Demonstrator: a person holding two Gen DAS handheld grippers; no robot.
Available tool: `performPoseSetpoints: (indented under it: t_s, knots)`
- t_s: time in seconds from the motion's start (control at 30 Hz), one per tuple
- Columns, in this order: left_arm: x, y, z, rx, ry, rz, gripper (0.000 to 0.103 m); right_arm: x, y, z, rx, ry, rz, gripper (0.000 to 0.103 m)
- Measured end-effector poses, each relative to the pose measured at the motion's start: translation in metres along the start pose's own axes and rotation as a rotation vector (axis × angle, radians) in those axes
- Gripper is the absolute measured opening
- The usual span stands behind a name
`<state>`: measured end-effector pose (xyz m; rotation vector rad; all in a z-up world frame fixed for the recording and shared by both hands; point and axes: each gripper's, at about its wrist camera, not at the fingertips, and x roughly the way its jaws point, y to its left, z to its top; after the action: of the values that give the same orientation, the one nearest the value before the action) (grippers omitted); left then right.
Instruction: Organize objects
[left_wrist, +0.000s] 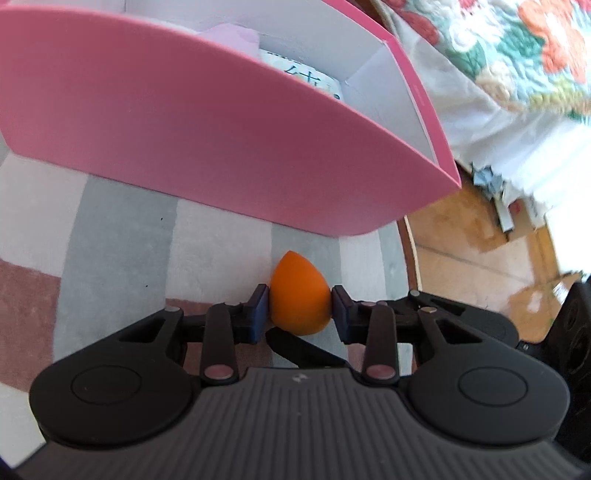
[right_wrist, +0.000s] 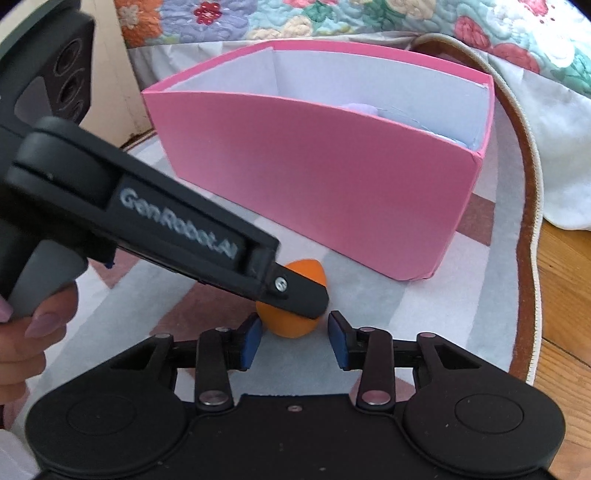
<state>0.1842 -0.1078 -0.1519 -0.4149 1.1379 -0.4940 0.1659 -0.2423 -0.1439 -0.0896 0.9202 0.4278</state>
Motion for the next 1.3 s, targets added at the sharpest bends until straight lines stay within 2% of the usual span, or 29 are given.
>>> performPoseSetpoints:
  t_s: [0.4,0.57,0.7,0.77,0.87,0.9,1.3]
  knots:
    - [-0.024,-0.015,-0.002,0.073,0.044,0.074,0.035,-0.010,0.009,0.003,0.020,-0.018,0.037,0.042]
    - [-0.035,-0.020,0.001,0.096,0.057,0.081,0.035,-0.017,0.015,0.006,0.024,-0.028,0.012,0.042]
    - [-0.046,-0.027,0.002,0.119,0.060,0.100,0.035,-0.022,0.014,0.012,0.047,-0.035,0.023,0.042]
    - [-0.052,-0.028,0.002,0.109,0.065,0.105,0.035,-0.025,0.029,0.012,0.048,-0.031,0.027,0.042]
    - [-0.062,-0.028,0.001,0.095,0.074,0.094,0.035,-0.043,0.023,0.005,0.026,-0.021,0.027,0.042]
    - [-0.067,-0.029,0.001,0.090,0.071,0.085,0.036,-0.058,0.035,-0.003,0.017,-0.025,0.021,0.042]
    - [-0.114,-0.043,0.001,0.094,0.019,0.047,0.036,-0.095,0.063,0.018,-0.036,-0.058,-0.005,0.042]
